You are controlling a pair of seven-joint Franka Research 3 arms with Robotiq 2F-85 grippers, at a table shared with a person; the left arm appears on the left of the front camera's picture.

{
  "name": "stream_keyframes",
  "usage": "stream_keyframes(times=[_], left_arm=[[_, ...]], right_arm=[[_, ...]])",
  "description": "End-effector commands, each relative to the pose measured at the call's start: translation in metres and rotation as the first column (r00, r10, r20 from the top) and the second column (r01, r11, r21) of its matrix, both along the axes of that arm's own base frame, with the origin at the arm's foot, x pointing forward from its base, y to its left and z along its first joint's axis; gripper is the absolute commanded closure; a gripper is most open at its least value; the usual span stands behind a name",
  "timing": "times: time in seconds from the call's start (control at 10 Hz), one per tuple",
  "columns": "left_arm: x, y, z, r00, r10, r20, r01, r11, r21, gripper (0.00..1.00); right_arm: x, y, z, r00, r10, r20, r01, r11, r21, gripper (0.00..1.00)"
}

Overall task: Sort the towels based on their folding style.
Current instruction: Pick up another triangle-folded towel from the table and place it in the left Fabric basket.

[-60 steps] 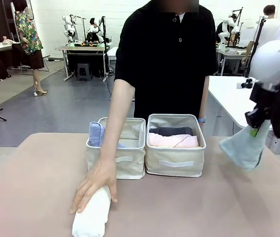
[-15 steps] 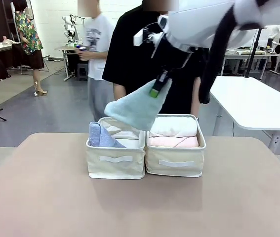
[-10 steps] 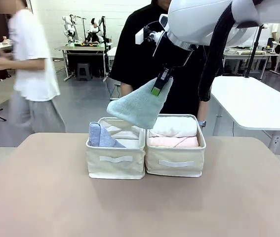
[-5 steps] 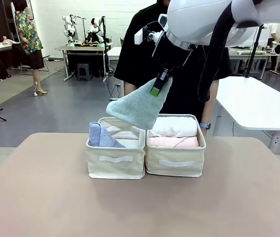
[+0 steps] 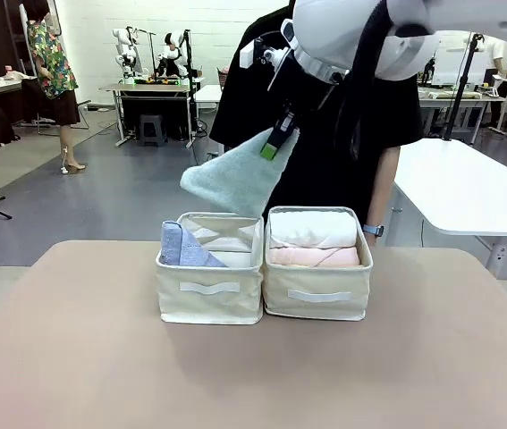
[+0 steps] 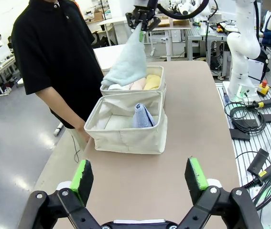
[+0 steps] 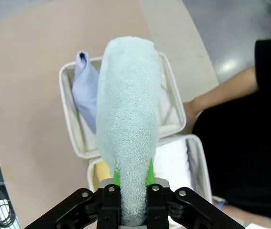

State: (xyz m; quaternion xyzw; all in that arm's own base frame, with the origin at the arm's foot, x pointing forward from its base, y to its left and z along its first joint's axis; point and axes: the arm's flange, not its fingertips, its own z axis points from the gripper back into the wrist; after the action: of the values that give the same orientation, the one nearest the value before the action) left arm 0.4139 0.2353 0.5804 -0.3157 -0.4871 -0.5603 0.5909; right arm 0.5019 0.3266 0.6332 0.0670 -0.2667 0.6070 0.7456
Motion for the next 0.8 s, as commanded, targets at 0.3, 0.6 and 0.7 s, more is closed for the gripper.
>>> stream_keyframes(times=[0.3, 0.6, 0.7], left_arm=[[-0.003, 0.0, -0.001, 1.0, 0.005, 0.0, -0.005, 1.0, 0.019, 0.0], [-0.003, 0.0, -0.001, 1.0, 0.005, 0.0, -0.005, 1.0, 0.019, 0.0], [-0.003, 0.0, -0.001, 1.0, 0.005, 0.0, -0.005, 1.0, 0.019, 0.0]], right_arm=[[0.049, 0.011, -0.009, 0.968, 0.239, 0.075, -0.238, 0.971, -0.018, 0.81], [0.059, 0.018, -0.029, 0.958, 0.277, 0.071, -0.274, 0.961, -0.045, 0.81], [0.065, 0.022, -0.042, 0.964, 0.262, 0.05, -0.259, 0.965, -0.05, 0.81]])
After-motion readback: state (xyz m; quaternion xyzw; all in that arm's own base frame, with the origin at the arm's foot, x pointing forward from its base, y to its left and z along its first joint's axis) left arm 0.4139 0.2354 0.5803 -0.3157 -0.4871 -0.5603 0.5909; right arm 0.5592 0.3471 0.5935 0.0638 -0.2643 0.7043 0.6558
